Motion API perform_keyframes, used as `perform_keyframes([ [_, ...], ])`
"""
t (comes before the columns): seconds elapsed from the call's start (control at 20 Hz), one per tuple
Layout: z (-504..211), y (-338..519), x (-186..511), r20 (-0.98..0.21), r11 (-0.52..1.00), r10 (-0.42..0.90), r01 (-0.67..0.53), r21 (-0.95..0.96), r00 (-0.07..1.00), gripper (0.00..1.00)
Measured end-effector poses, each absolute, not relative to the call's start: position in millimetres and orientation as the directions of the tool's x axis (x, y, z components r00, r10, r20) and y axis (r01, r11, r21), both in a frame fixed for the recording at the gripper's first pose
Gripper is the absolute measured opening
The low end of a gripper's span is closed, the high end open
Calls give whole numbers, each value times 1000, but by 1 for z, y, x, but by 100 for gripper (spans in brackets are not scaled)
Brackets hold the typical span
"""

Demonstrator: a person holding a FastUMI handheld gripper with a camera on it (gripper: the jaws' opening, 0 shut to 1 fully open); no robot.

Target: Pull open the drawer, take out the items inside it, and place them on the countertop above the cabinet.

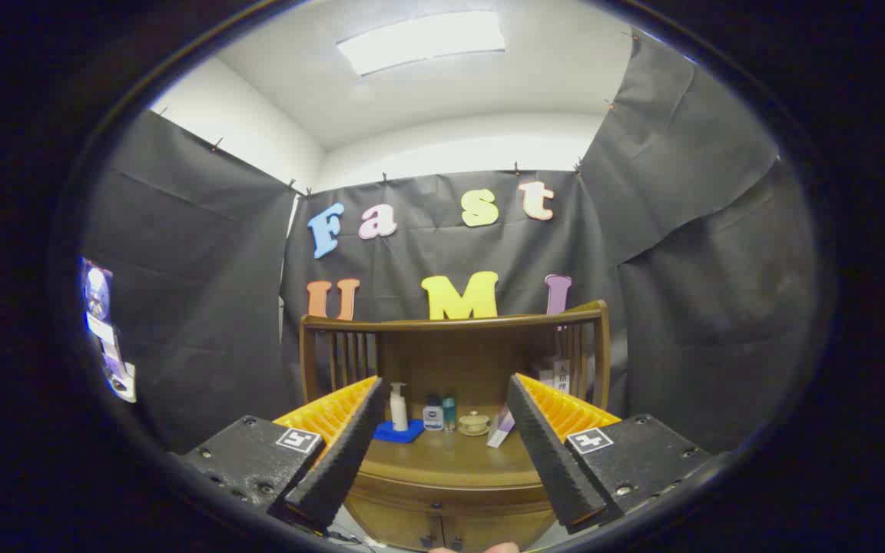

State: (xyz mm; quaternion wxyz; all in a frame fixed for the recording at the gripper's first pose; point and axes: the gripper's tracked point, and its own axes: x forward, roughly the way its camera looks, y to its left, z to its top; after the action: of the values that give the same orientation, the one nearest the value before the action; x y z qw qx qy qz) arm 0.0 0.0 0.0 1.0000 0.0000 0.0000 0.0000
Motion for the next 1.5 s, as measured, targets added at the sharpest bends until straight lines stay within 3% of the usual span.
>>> perform_keyframes([
  [0.7, -15, -15, 11, 35, 996, -73, 71, 47, 997, 100],
  [1.2, -131, -12, 56, -81, 996, -65, 69, 53, 995, 99],
  [1.5, -238, -4, 82, -210, 997, -70, 74, 8, 975, 99],
])
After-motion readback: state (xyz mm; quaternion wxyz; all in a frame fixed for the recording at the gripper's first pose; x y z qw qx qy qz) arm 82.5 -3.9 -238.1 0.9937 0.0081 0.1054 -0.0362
